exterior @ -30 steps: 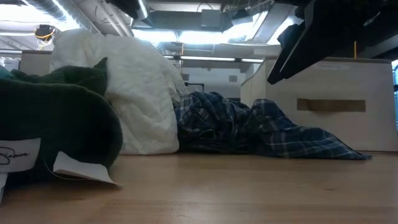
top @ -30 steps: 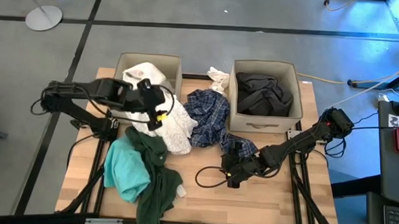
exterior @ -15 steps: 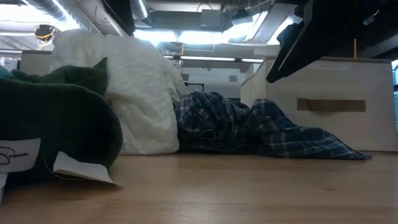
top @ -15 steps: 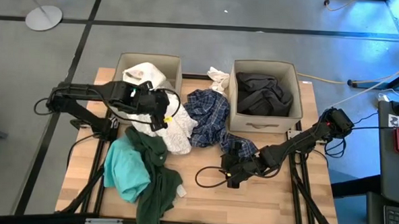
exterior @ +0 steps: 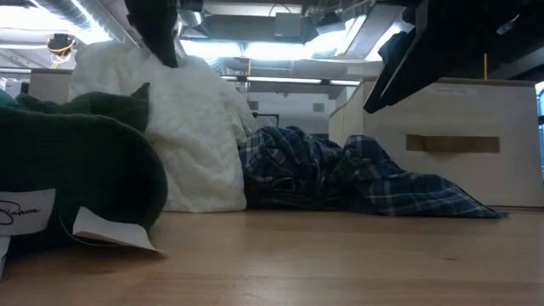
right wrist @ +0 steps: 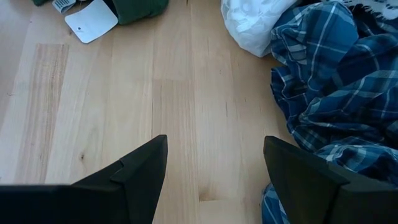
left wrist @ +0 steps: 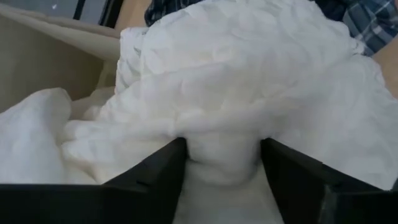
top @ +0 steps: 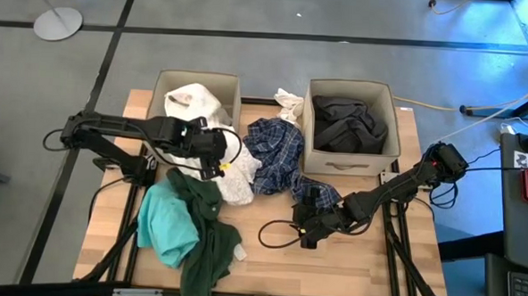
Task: Sort clothes
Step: Put the white shirt into the left brown bin
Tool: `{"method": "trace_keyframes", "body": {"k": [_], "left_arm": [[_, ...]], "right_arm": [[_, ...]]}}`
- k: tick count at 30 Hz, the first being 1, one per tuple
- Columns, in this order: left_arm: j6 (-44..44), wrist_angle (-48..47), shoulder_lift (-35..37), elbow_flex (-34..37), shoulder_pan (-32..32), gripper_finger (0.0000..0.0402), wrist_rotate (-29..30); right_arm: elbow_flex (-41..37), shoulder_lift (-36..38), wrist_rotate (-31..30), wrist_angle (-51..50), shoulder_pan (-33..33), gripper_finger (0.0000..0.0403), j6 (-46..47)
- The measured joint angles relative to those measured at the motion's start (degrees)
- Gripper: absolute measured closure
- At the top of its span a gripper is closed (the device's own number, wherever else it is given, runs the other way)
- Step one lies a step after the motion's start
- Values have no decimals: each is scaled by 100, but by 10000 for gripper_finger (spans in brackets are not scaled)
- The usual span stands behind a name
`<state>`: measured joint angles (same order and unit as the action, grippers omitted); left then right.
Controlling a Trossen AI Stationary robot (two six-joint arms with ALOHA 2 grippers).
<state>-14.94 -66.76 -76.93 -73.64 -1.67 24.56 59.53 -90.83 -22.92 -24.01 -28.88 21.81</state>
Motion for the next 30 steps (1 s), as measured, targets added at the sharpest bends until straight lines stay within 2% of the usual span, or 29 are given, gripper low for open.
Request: {"method": "trace_keyframes", "body": {"k": [5,12,17,24,27,30], "left_arm": [[63,14,0,27,2,269,70],[350,54,-7,29,-4,378,570],[467,301,223,49,-30,384,890],[790,1138,1267,38,-33,384,1436],[1088,1594,1746,34,45,385,1869],[1637,2155,2147,32,218,382,2547]], "right_arm": [[0,0,0,0,0,134,-1],[0,0,-5,0,0,134,-3],[0,0,-9,2,0,134,-3],[0,0,-15,3,0,134,-5],[0,0,-17,17,2,134,-7],[0,0,-47,33,2,134,-23]]}}
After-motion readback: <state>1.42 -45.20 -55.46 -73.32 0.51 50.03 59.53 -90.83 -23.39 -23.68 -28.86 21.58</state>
